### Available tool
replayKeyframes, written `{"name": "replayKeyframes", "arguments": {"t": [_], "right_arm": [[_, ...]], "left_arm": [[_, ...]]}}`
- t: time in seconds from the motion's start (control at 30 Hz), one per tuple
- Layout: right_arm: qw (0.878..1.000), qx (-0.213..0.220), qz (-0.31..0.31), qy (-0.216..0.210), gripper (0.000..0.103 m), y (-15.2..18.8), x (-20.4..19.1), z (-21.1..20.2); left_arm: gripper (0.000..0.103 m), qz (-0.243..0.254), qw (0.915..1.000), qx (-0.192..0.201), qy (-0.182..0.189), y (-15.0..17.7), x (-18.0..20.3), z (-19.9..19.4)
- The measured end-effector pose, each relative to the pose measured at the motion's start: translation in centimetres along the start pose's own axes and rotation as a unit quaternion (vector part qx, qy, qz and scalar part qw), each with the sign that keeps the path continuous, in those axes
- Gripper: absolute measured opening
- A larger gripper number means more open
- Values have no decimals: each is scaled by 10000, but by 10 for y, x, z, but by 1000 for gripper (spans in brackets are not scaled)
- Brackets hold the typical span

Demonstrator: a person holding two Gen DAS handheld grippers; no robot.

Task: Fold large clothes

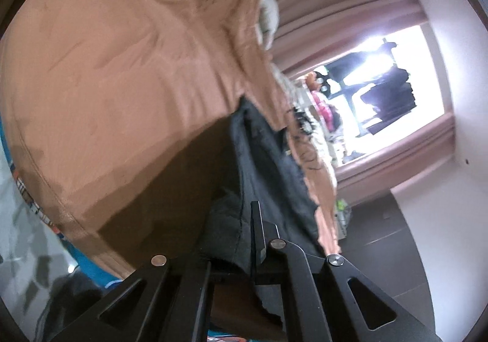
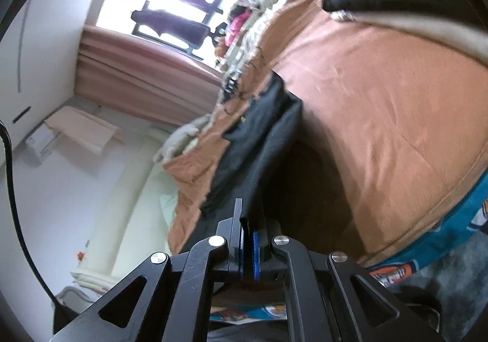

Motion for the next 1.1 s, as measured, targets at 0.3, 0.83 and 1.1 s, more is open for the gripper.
{"name": "replayKeyframes", "arguments": {"t": [0.3,0.83,1.1], "right_arm": [[9970,433,-275,-585,4,-28,-72,-58],[9806,1242,-936,-1194,4,-47,-182,-157],[9821,1280,-1227,-638,4,-68,-188,-128]], "left_arm": [[1,169,9962,315,799,-16,86,-67],[1,488,9843,708,1540,-29,188,-179],[2,847,9843,568,1438,-49,200,-146]]}}
Point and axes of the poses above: each gripper's, at about its wrist camera, not at the fingertips, and z roughly the way its jaws point, x to its right, y to its underside, the point moved 10 cm from there along z, roughly the way its jaws point, and after that the axes turned 2 degrees about -z, right-handed, at the moved point
